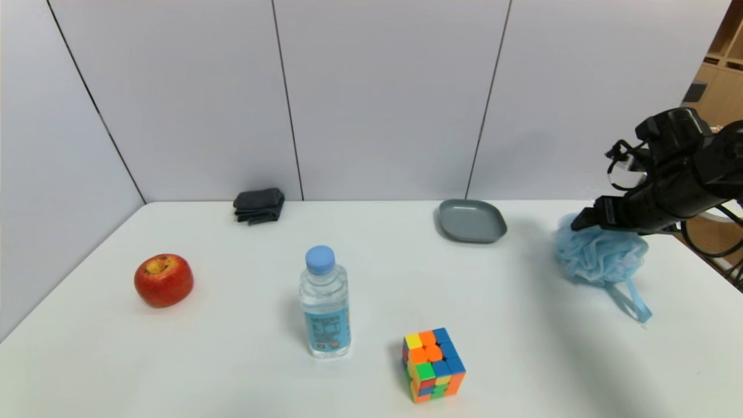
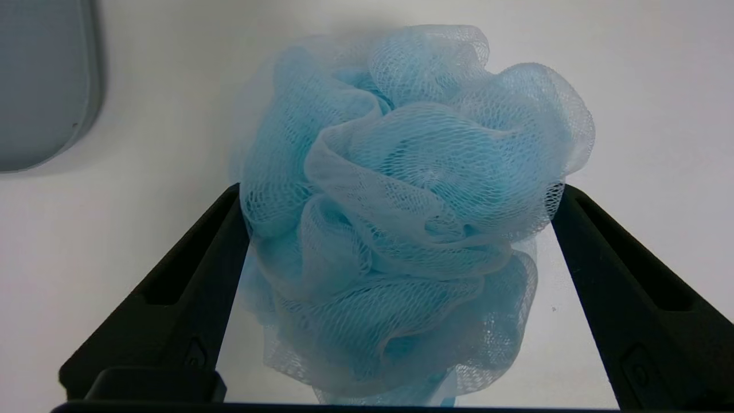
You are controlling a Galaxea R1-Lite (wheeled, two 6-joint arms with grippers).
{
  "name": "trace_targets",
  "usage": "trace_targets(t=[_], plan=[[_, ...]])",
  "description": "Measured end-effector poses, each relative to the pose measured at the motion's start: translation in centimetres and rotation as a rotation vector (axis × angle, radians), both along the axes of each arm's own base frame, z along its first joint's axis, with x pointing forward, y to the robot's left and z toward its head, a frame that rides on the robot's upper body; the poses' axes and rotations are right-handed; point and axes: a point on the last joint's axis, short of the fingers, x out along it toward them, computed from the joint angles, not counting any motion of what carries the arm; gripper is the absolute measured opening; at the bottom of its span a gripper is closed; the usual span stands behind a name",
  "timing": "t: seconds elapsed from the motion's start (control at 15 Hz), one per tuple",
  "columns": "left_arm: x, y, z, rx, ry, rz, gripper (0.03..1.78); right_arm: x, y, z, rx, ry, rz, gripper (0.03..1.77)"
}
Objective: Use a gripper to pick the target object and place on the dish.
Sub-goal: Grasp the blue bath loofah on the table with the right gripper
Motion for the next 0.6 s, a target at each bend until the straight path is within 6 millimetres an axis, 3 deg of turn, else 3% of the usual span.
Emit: trace_targets(t=[0.33, 0.6], plan=[[0.0, 0.0, 0.0, 0.0, 0.0, 0.0, 1.69, 1.1, 0.0, -2.9, 0.008, 0.084, 0.004, 1.71], [0.0, 0.0, 0.0, 0.0, 0.0, 0.0, 1.69, 1.7, 0.0, -4.1, 0.012, 0.117, 0.004, 1.71]])
